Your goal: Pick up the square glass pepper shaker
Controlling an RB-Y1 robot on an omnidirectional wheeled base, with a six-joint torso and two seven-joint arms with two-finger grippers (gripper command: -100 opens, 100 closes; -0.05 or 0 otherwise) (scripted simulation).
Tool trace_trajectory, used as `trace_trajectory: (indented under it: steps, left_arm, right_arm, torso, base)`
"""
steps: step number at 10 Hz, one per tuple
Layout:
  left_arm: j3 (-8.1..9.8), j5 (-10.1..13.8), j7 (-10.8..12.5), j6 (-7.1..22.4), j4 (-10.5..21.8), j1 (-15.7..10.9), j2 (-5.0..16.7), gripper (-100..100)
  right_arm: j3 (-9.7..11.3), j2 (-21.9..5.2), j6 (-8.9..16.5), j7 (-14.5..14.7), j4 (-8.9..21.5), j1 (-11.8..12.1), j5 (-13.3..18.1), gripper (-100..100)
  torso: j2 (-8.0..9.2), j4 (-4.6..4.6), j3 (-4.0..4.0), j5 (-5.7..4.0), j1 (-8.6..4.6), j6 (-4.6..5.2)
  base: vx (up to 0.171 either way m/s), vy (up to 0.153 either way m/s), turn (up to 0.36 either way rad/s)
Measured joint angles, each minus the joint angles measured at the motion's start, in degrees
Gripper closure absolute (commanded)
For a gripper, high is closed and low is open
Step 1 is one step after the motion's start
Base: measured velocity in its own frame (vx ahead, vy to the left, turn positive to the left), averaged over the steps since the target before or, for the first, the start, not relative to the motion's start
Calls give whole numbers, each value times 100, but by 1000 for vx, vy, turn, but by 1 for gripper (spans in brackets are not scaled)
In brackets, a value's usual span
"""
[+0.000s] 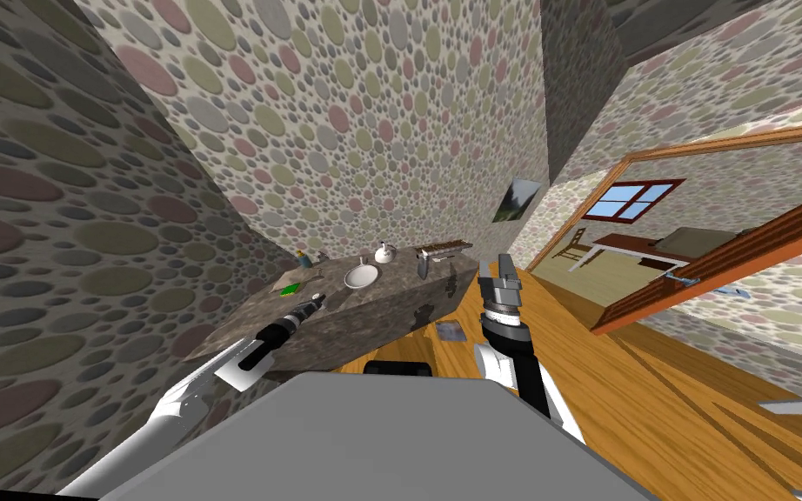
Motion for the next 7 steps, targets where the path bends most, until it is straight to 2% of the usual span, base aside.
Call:
trace_trajectory:
  steps: [5,6,7]
  left_arm:
    - [-215,-131,-95,-8,-642,381,-55,100]
    - [-256,-151,-103,21,-827,484,-45,100]
    - [-261,-153,-104,25,-853,495,-44,0]
  right_arm:
    - [0,0,0,0,0,0,0,0]
    - [0,0,0,0,0,0,0,0]
    - [0,0,0,0,0,-1,0,0]
  torso:
    - [-5,0,-2,-3,0,0]
    - [-5,1,-2,-4,0,1]
    - [5,2,3,-4,-4,5]
  base:
    - [78,24,175]
    - [32,13,28]
    - [6,2,-6]
